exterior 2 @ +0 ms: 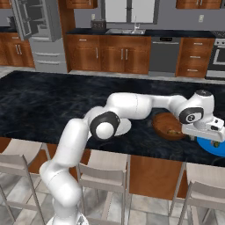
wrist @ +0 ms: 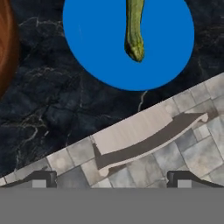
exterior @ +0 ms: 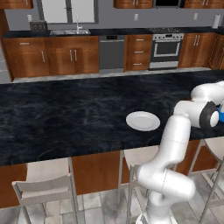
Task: Pick the chicken drumstick and squash from their plates and place them in the bowl. Then put the bowl in the fridge.
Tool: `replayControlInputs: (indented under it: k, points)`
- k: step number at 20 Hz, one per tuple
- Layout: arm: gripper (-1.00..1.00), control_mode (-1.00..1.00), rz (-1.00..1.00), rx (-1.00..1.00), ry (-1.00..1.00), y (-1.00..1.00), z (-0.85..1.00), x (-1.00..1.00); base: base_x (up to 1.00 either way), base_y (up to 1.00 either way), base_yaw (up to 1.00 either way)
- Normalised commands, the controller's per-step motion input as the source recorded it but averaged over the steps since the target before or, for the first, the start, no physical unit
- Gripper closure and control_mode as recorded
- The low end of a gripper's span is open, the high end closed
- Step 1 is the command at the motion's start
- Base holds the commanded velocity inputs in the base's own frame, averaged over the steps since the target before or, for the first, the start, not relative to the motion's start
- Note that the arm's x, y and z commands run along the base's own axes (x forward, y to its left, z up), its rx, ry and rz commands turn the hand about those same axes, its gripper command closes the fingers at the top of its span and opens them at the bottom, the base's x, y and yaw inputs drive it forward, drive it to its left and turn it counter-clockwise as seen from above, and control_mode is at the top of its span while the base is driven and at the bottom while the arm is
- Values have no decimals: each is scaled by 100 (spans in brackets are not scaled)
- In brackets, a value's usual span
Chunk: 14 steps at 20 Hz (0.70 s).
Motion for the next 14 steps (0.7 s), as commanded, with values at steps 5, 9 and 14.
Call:
replayControlInputs:
  k: [5,9,14]
  points:
    - [-100,-100,0,-3,-26,-16,-10,-7,0,0,0]
    - [-100,-100,0,0,-11,-7,-2,12,0,0,0]
    - [-100,-100,0,-2,-1,-7,-4,23,0,0,0]
